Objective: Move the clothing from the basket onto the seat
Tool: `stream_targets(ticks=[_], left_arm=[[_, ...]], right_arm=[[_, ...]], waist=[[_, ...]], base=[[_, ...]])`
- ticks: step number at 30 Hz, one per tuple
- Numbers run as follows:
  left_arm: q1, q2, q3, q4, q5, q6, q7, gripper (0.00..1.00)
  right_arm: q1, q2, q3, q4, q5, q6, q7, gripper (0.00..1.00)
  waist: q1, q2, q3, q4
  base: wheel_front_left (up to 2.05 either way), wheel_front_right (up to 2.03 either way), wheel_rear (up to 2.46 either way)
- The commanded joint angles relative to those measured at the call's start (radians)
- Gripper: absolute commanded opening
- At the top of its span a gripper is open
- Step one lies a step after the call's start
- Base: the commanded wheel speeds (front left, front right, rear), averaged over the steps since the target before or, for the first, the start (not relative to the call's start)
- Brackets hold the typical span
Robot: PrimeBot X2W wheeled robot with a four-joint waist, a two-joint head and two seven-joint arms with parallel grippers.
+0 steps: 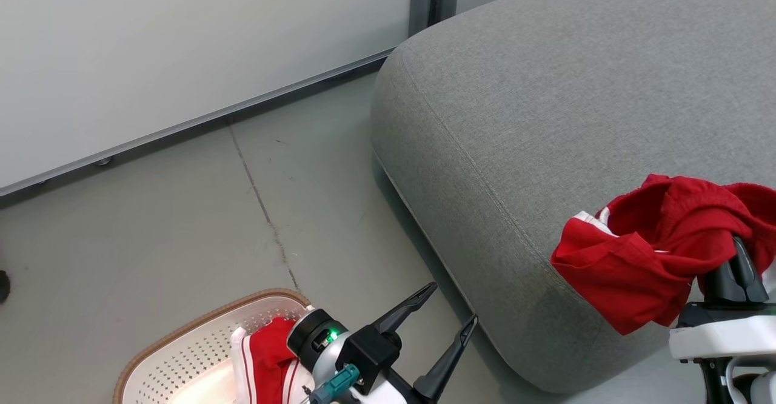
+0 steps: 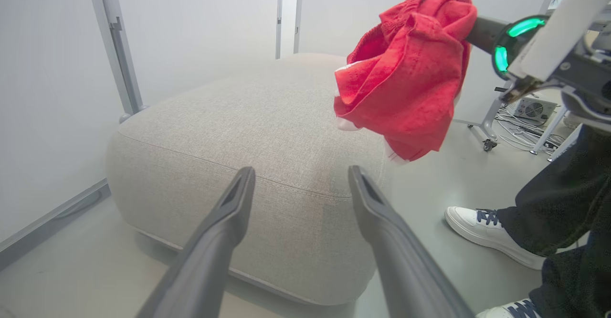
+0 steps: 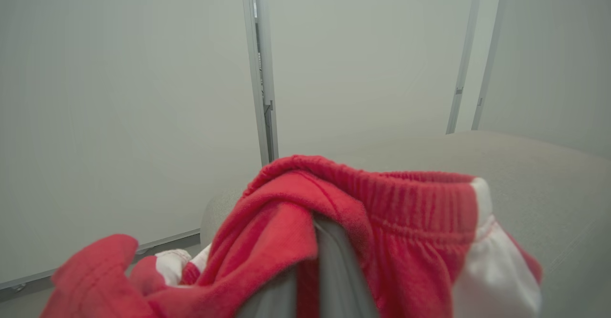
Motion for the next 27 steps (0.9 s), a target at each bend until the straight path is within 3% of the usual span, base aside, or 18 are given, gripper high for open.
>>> stream_targets(ticks=[1,14,19,27], left_arm=[[-0.014,0.004,0.004,-0.001,0.003,0.000,0.000,1.00],[-0.043,0.004,-0.012,-0.016,0.022,0.006,0.000,1.00],[-0.094,0.004,-0.024,-0.018,0.045,0.004,0.000,1.00],[-0.210,0.005,-0.051,-0.003,0.086,-0.004,0.000,1.00]], right_arm=[[-0.007,-0.001,-0.004,-0.005,-0.006,0.000,-0.001,0.00],[-0.066,-0.020,-0.058,-0.058,-0.032,0.000,-0.001,0.00],[-0.177,-0.065,-0.106,-0.081,0.018,0.000,-0.001,0.00],[-0.430,-0.193,-0.174,-0.049,0.110,0.000,-0.001,0.00]], waist=[[0.0000,0.0000,0.000,0.003],[0.0000,0.0000,0.049,0.051],[0.0000,0.0000,0.127,0.079],[0.0000,0.0000,0.300,0.129]], base=[[0.00,0.00,0.00],[0.00,0.00,0.00],[0.00,0.00,0.00],[0.00,0.00,0.00]])
